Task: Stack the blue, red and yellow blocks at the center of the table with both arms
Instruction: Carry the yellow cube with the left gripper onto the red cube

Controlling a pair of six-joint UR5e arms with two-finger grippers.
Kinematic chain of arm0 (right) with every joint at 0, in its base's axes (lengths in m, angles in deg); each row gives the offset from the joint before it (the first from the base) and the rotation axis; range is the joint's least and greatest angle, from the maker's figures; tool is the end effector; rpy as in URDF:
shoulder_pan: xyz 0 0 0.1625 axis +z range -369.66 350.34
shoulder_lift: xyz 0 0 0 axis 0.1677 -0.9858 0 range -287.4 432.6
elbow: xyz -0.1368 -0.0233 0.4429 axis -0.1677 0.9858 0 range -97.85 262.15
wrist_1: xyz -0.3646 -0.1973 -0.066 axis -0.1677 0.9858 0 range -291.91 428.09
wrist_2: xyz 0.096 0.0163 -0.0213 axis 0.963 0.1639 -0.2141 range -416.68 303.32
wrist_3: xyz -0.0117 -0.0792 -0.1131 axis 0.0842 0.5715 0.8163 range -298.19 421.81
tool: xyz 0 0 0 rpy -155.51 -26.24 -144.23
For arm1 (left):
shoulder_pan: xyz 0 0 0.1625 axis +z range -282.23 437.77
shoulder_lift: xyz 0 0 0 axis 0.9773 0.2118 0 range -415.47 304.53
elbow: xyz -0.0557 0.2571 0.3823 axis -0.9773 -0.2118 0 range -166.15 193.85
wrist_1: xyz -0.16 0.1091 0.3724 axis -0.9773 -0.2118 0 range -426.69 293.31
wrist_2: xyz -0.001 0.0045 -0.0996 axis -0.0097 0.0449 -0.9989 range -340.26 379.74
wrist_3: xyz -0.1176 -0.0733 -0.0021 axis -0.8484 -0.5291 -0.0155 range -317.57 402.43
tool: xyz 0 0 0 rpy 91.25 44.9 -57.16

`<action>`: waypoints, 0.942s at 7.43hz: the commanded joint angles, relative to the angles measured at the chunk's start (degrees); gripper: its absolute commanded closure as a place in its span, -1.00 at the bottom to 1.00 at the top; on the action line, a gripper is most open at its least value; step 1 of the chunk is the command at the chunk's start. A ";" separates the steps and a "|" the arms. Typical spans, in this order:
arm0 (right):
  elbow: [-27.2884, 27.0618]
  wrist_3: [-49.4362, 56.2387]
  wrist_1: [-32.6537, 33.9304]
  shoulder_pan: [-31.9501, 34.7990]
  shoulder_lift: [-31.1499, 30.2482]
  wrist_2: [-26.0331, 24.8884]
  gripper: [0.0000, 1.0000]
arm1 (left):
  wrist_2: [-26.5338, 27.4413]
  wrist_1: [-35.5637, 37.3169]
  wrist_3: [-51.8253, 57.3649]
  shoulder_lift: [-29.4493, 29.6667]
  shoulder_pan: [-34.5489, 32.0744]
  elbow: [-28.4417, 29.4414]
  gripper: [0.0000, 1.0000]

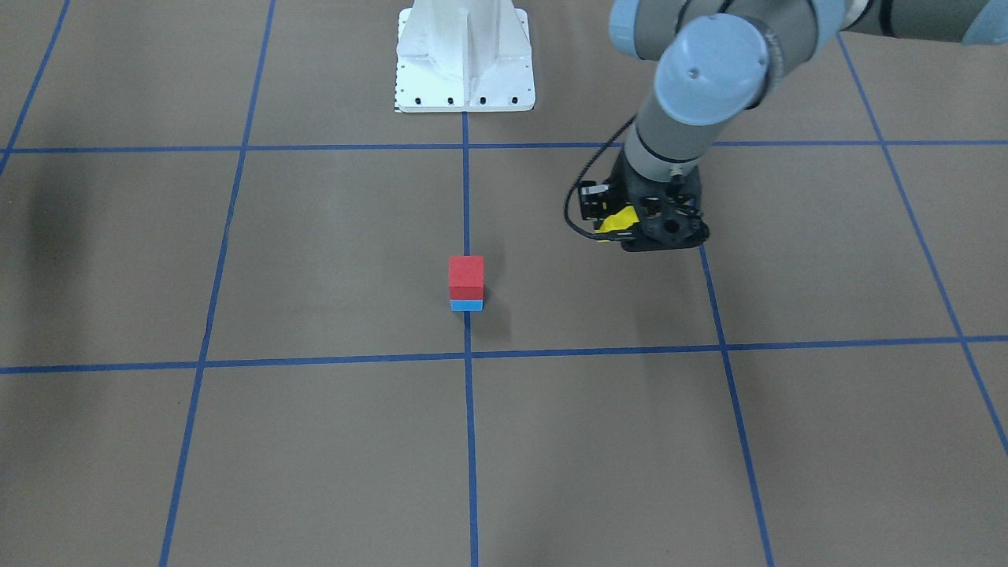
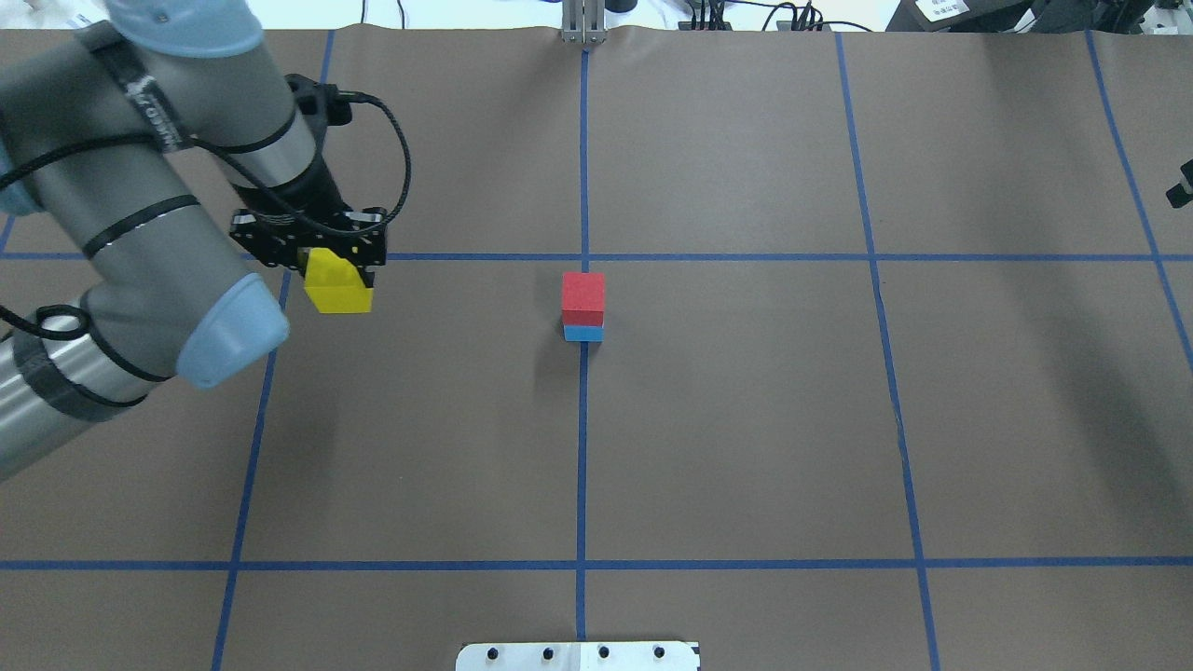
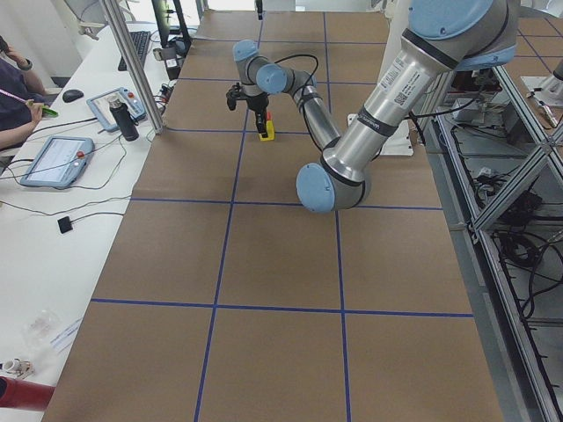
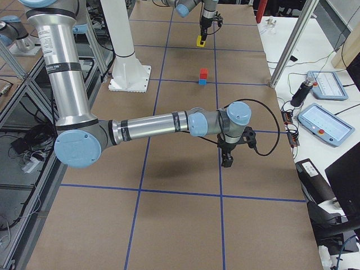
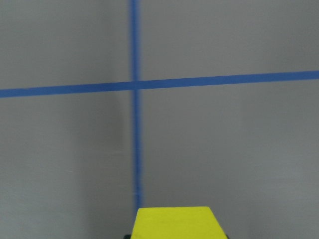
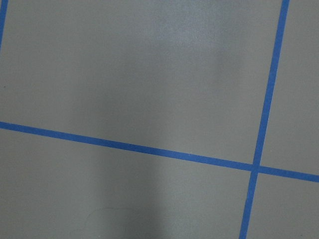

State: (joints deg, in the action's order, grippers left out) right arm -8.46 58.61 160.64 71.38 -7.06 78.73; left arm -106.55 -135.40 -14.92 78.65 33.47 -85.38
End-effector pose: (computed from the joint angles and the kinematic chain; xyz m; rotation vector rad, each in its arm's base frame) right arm -0.0571 -0.5851 0.6252 0.0543 -0.8021 -0.1533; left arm 0.4683 -0.5286 0.2181 -0.1463 0.8057 -0.0146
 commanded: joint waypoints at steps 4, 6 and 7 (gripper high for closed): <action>-0.01 0.04 0.00 0.00 0.12 -0.15 -0.98 | 2.36 -13.96 -10.23 16.09 6.51 21.34 1.00; -0.01 -0.05 0.00 0.00 0.21 0.03 -0.98 | 4.73 -14.43 -10.15 16.00 7.03 22.06 1.00; -0.01 -0.05 0.00 0.00 0.21 0.03 -0.98 | 4.73 -14.43 -10.15 15.91 7.04 22.06 1.00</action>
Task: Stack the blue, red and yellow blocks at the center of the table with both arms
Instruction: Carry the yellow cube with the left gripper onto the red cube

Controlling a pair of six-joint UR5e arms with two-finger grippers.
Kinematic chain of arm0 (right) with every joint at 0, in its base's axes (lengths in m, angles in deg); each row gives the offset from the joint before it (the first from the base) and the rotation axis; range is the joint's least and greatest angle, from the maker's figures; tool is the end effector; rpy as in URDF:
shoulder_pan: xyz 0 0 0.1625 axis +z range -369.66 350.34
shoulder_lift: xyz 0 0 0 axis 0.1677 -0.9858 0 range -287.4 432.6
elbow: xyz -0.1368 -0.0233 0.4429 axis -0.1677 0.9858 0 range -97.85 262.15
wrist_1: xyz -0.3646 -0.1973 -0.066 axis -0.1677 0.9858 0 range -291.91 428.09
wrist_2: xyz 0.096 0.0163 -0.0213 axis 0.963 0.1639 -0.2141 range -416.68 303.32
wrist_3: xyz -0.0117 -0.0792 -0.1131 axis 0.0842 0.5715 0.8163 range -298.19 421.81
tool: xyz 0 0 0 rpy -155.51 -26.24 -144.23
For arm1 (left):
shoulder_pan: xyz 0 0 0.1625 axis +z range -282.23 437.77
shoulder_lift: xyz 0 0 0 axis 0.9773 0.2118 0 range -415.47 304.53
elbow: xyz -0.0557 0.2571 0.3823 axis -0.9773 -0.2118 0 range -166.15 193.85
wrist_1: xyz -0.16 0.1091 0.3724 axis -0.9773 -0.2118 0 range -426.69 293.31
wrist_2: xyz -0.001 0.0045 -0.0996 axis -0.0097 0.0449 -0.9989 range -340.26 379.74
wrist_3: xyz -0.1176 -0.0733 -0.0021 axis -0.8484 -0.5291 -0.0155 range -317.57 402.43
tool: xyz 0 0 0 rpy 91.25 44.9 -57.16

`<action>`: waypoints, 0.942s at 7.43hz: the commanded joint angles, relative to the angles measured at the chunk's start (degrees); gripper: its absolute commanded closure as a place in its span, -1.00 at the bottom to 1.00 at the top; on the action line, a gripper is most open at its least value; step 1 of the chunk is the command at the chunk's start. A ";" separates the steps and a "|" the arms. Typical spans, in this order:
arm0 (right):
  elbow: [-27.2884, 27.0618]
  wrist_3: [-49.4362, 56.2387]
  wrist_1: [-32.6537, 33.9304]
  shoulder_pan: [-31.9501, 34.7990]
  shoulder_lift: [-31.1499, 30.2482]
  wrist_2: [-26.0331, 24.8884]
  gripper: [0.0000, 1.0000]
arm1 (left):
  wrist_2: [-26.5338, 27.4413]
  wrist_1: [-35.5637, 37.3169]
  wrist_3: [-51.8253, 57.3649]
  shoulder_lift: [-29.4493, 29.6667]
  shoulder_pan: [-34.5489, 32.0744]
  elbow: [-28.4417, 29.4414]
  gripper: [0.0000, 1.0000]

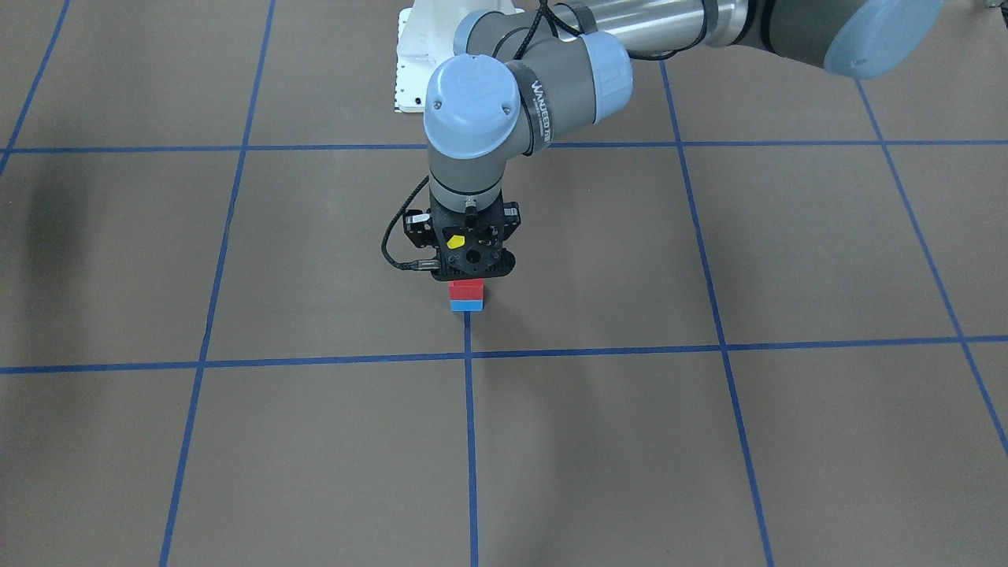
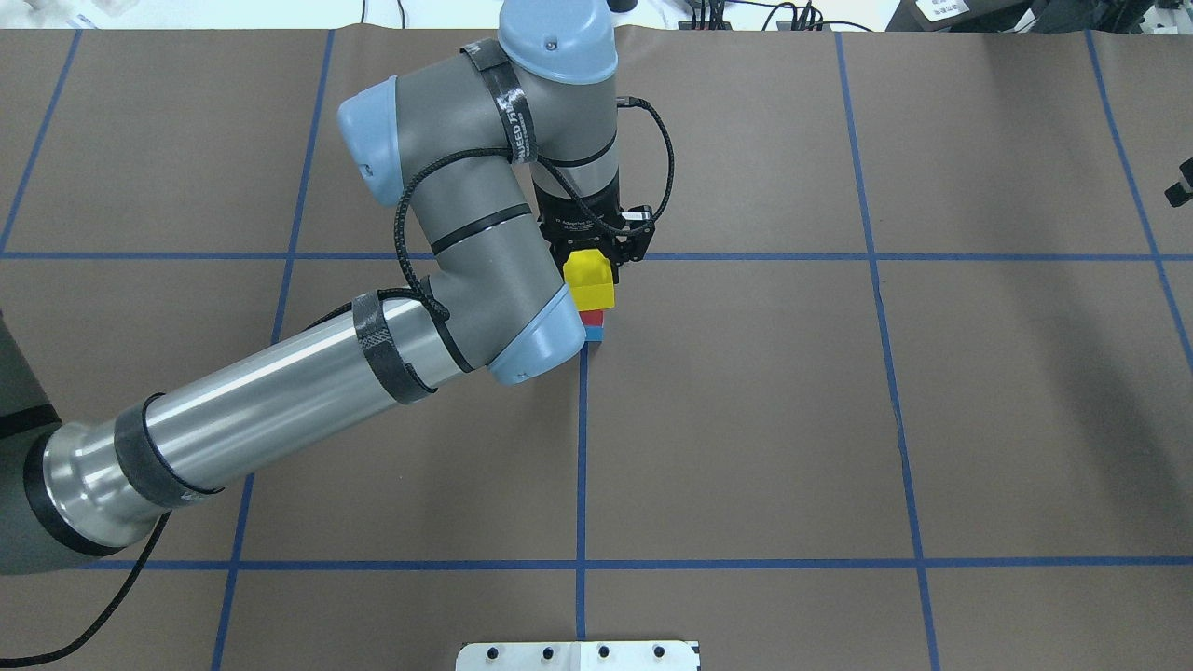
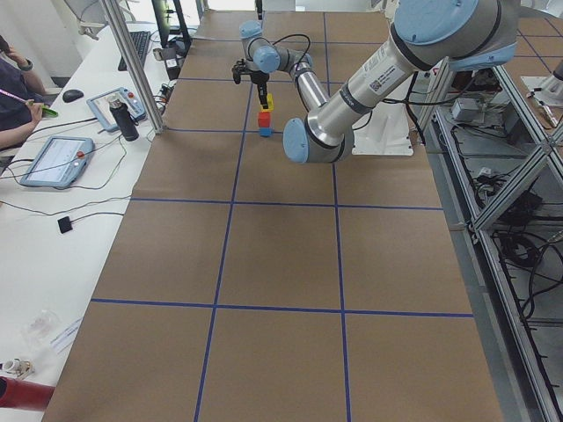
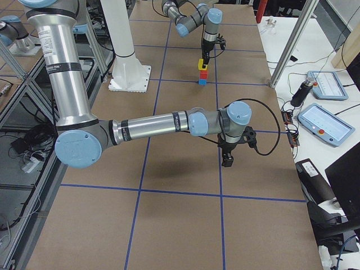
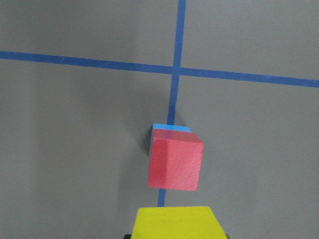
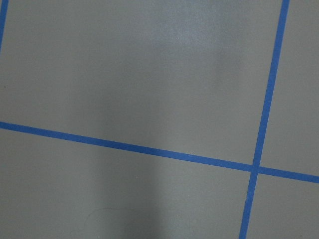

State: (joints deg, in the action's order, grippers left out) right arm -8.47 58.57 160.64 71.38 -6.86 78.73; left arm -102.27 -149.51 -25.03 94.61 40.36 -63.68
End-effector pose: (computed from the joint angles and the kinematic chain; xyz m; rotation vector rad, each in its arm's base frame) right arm -0.0574 -0.5867 0.6230 0.0575 -0.8024 -0.1540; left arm 0.6170 -0.5473 0.1248 -0.1202 0.8610 -0.0458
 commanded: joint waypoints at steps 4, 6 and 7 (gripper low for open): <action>0.18 -0.01 0.00 0.00 0.01 0.03 -0.98 | 3.44 -1.47 3.54 -0.31 0.15 0.45 1.00; 0.27 -0.01 0.00 0.00 0.01 -0.06 -0.98 | 3.97 -1.47 5.49 -0.40 0.15 0.71 1.00; 0.27 -0.01 0.00 0.00 0.01 -0.06 -0.98 | 4.06 -1.47 5.50 -0.40 0.15 1.15 1.00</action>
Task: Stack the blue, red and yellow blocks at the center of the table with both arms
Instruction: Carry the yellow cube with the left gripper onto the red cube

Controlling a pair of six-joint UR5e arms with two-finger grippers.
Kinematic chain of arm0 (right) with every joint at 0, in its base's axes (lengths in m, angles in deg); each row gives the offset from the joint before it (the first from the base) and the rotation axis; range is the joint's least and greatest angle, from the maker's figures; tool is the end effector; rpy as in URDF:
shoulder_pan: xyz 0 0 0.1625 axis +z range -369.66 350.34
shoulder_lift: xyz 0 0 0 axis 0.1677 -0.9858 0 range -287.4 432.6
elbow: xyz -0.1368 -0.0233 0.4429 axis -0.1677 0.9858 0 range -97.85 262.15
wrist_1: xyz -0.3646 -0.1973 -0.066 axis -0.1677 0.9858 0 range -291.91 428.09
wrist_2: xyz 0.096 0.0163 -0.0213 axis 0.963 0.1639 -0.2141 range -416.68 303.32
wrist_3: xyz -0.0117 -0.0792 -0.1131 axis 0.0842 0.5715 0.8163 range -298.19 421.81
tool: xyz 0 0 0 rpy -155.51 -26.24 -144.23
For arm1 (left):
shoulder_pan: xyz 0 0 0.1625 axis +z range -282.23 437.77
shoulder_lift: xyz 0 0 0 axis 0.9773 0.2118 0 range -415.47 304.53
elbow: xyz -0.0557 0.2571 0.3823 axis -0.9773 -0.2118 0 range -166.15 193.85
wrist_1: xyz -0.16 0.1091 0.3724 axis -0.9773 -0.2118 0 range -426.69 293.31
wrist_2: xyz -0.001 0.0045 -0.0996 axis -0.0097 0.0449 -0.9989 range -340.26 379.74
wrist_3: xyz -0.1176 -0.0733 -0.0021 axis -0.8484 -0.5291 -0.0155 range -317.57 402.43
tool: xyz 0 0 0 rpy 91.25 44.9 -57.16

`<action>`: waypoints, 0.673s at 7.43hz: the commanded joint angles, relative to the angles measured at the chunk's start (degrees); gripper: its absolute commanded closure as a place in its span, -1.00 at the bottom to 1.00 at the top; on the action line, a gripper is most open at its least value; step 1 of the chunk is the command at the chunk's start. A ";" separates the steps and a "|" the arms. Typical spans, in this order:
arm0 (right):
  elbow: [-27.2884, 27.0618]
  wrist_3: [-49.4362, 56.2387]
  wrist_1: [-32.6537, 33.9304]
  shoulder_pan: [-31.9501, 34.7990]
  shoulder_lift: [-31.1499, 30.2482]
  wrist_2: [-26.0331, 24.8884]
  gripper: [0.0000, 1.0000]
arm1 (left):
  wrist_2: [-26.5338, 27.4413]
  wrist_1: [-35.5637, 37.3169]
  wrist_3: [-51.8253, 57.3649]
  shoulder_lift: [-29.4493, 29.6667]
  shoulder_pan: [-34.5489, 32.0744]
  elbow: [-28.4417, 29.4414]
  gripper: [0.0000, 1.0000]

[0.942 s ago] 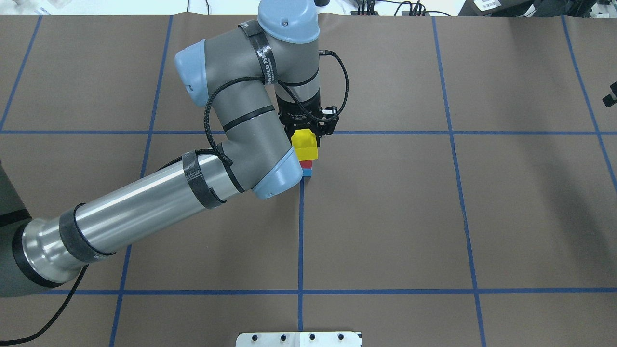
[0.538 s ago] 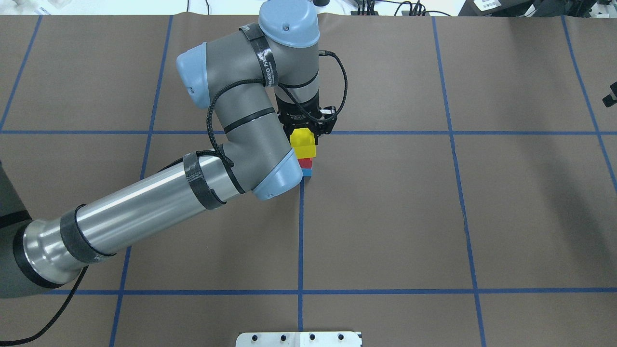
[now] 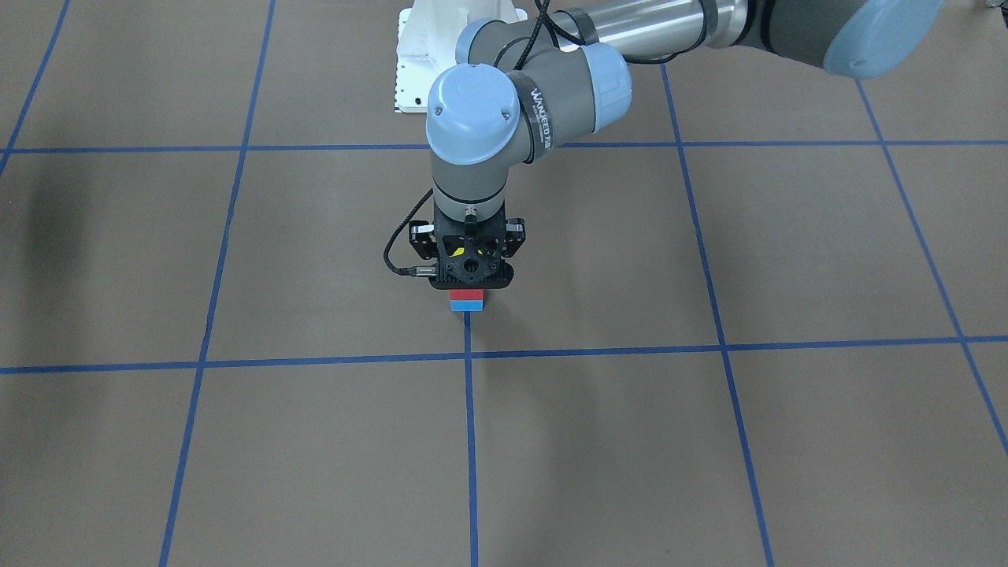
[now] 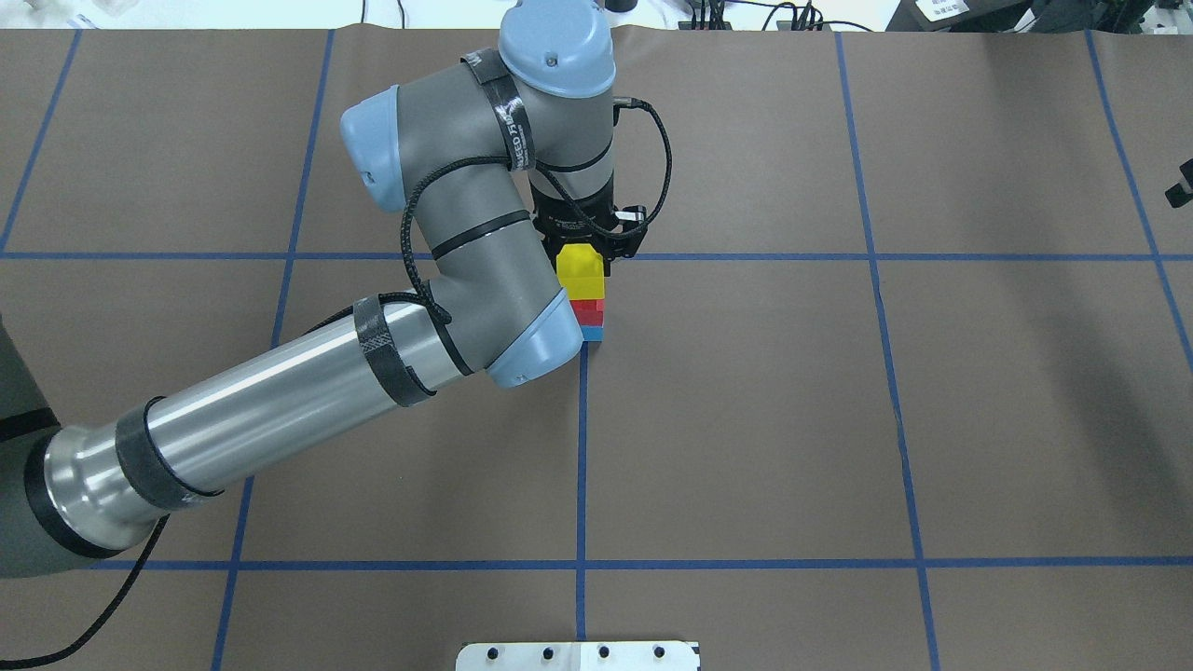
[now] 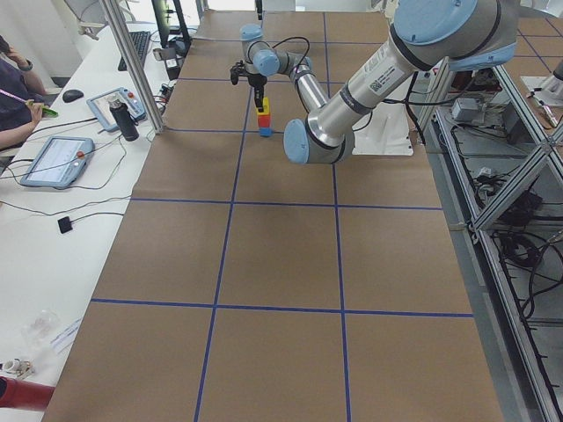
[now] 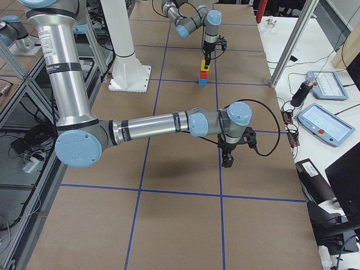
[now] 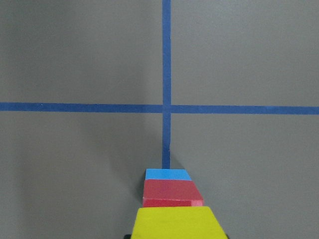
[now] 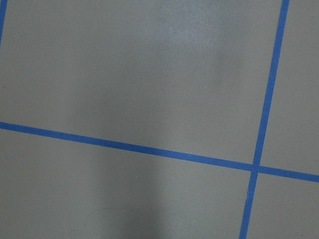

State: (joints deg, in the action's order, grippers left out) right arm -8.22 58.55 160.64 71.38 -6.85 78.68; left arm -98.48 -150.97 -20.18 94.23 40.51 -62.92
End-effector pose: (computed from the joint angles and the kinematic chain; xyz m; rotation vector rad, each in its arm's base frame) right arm -0.0573 -0.5868 0.6252 0.0535 -0.8012 -0.1520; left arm 0.6195 -0.5564 0.1355 -0.0260 0.8396 0.0132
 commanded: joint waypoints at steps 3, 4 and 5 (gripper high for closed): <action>0.11 0.00 0.00 0.00 0.00 -0.01 -0.98 | 0.27 -0.01 0.56 0.06 0.35 0.66 1.00; 0.11 0.00 0.00 0.00 0.00 -0.01 -0.98 | 0.27 -0.01 0.47 0.15 0.35 0.66 1.00; 0.11 0.00 0.00 0.00 0.00 -0.01 -0.98 | 0.27 -0.01 0.21 0.06 0.79 0.66 1.00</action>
